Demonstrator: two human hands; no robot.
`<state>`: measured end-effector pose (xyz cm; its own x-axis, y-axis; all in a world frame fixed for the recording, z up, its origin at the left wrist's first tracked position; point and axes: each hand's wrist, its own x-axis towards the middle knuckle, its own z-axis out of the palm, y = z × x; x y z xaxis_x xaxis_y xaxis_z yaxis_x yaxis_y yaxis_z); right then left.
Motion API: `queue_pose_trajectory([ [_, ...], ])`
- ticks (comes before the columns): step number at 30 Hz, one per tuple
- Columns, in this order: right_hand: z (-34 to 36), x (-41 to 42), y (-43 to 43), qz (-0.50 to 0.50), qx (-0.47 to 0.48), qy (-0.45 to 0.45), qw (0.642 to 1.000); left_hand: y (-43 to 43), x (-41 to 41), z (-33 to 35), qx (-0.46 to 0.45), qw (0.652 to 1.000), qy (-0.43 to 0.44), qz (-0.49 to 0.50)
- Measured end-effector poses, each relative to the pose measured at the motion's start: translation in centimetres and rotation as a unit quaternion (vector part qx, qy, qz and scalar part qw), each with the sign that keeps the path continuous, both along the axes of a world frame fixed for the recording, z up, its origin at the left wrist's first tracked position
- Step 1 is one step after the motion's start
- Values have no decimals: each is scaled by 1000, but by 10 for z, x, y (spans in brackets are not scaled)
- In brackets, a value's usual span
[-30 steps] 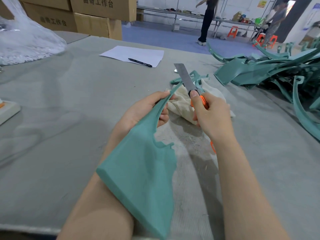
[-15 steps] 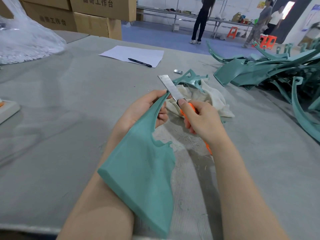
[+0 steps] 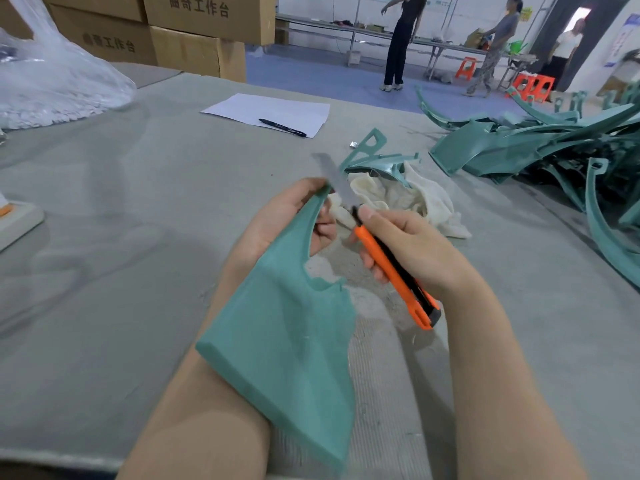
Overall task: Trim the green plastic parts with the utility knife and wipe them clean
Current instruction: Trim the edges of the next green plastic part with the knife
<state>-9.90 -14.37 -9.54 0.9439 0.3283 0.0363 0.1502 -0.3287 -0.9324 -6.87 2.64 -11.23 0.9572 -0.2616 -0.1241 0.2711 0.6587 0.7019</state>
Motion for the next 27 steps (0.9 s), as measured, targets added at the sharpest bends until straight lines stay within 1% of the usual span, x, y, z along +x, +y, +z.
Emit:
queue_pose_trajectory([
  [3, 0, 2, -5, -92, 65, 20, 993, 5, -1, 3, -41, 999, -7, 16],
  [4, -1, 2, -6, -106, 69, 23, 992, 8, 0, 4, -60, 998, -4, 29],
  [6, -1, 2, -7, -97, 51, 19, 994, 12, 2, 4, -86, 995, 5, 57],
  [8, -2, 2, -6, -81, -8, -6, 997, 13, 2, 4, -91, 993, 16, 77],
  [9, -4, 3, -5, -84, -60, -25, 994, 13, 2, 4, -94, 992, 20, 83],
  [12, -14, 8, 1, -100, -237, -67, 964, 10, 2, 6, -99, 991, 7, 86],
  [14, -21, 10, 8, -90, -318, -62, 942, 4, 1, 8, -52, 996, -14, 72],
  [17, -26, 12, 12, -85, -348, -50, 932, -4, 0, 6, 77, 995, -40, 41],
  [19, -26, 12, 11, -114, -331, -69, 934, -6, 0, 4, 147, 987, -54, 25],
  [20, -25, 12, 11, -141, -297, -89, 940, -6, 1, 2, 170, 984, -58, 16],
  [22, -19, 12, 12, -180, -172, -123, 961, -6, 1, 1, 215, 975, -61, 0],
  [24, -11, 8, 16, -162, -20, -119, 979, -6, -1, 2, 284, 957, -63, 1],
  [25, -9, 6, 18, -144, 18, -115, 983, -6, -2, 2, 311, 948, -63, 4],
  [26, -9, 5, 21, -128, 19, -117, 985, -7, -2, 2, 332, 941, -65, 11],
  [27, -11, 5, 24, -119, -1, -121, 986, -7, -2, 2, 348, 935, -67, 21],
])
